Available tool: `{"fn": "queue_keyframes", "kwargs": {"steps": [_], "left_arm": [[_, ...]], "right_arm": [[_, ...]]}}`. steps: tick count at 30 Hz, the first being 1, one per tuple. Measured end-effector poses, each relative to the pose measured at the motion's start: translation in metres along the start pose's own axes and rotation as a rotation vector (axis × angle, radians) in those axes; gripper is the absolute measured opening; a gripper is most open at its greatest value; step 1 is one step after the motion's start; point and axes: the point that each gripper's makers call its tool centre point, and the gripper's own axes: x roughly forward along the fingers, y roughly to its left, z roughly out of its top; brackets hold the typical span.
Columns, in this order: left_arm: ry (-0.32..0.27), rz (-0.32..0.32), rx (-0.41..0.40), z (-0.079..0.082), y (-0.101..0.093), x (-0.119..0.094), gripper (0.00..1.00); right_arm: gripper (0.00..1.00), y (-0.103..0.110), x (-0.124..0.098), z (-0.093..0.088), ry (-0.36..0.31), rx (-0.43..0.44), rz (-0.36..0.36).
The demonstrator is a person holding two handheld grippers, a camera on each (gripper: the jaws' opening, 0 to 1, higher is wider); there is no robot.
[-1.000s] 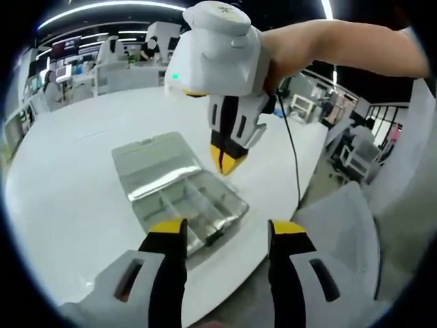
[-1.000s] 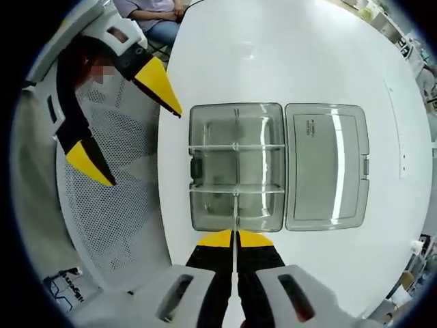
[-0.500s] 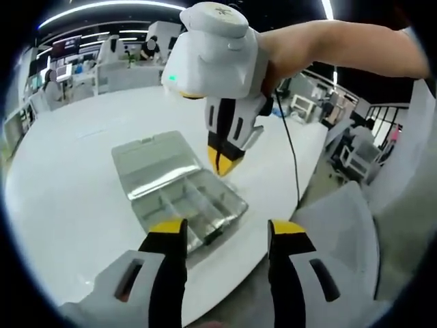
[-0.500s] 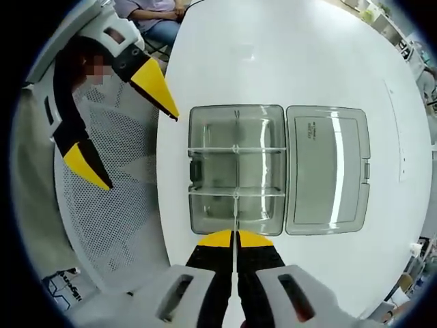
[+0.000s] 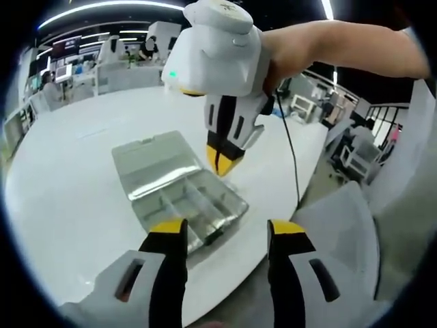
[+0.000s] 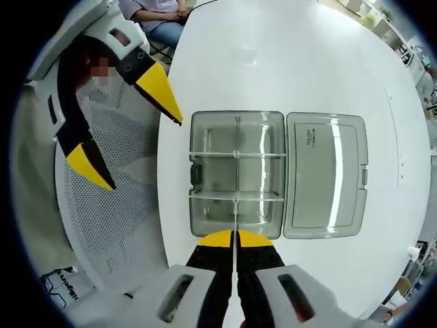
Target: Insert the divider into the dual guide fixture by aligning both edges with the guide slots and pushing it downward to the bottom, including one-sided entry, uneven engagement, binding, and posture correction.
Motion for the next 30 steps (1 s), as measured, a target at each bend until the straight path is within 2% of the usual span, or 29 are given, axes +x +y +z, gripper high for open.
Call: {"fn": "queue_keyframes", "kwargs": {"steps": [6, 13, 30], "left_arm": [[0.002, -0.003, 0.004, 0.001, -0.002, 0.001, 0.45], [0.004, -0.003, 0.006, 0.000, -0.001, 0.000, 0.45], [0.005, 0.004, 0.002, -0.001, 0.002, -0.003, 0.45]], "right_arm": [[0.00, 0.005, -0.004, 0.000, -0.001, -0.005, 0.000], [0.00, 0.000, -0.003, 0.001, -0.006, 0.001, -0.005], [0.00, 0.000, 0.006, 0.004, -0.010, 0.000, 0.009]]}}
